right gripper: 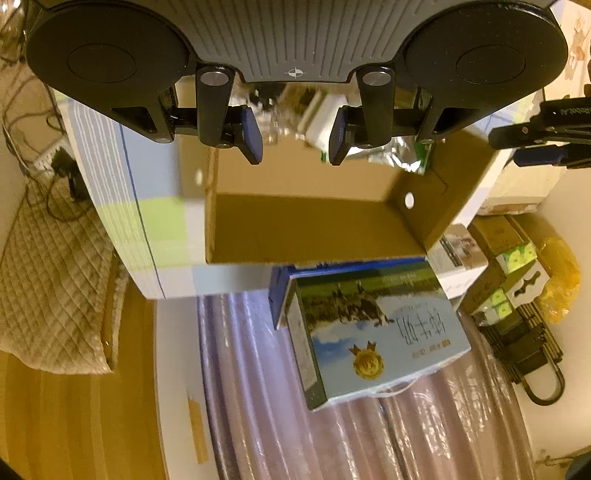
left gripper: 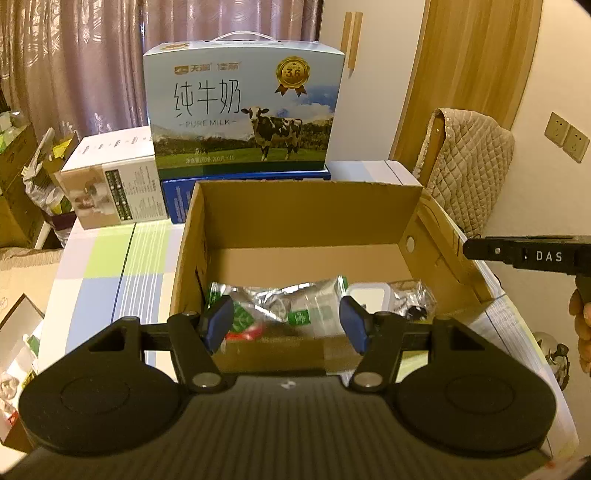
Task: Organize objects
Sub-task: 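Open both grippers over the box to drop the toy car and clear cup, then move both grippers back toward the black shaver box and brown hair tie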
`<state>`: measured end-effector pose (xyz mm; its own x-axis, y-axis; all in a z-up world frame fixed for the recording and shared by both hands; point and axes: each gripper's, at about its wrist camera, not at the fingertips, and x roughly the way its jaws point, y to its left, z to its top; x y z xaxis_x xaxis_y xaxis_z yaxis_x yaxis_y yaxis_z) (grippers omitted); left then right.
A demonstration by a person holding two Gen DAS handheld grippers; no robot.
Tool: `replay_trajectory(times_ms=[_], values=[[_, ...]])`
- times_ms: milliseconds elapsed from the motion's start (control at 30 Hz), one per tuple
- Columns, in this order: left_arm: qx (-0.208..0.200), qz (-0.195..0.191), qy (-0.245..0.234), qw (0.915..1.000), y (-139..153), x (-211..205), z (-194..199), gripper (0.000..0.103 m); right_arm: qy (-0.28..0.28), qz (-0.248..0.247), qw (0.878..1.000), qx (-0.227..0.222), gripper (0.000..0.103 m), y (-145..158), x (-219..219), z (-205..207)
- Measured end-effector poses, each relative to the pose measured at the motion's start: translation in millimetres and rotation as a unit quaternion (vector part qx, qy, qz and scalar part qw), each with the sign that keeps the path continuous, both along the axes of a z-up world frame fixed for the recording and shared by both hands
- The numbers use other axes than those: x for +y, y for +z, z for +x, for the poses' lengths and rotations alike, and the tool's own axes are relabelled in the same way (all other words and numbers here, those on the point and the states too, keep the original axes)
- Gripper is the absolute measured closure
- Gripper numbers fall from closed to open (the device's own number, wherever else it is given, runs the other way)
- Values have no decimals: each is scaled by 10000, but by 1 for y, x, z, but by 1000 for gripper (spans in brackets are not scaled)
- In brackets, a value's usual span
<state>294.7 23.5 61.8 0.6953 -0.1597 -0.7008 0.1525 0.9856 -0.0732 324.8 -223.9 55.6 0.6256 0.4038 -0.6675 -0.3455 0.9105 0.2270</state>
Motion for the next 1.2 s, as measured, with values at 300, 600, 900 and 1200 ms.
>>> replay_trajectory(times_ms=[300, 600, 900, 1200], values=[[-44, -79, 77, 9999, 12, 4, -50, 39, 170, -116, 9997, 87, 66, 3, 6, -56], [-49, -63, 331, 9994, 21, 22, -104, 34, 246, -16, 9996, 158, 66, 12, 11, -112], [65, -48, 629, 9980, 13, 49, -157, 27, 416, 33, 9986, 318, 49, -7, 14, -164], [277, -43, 796, 9964, -8, 62, -186, 22, 451, 121, 9977, 487, 41, -22, 15, -186]])
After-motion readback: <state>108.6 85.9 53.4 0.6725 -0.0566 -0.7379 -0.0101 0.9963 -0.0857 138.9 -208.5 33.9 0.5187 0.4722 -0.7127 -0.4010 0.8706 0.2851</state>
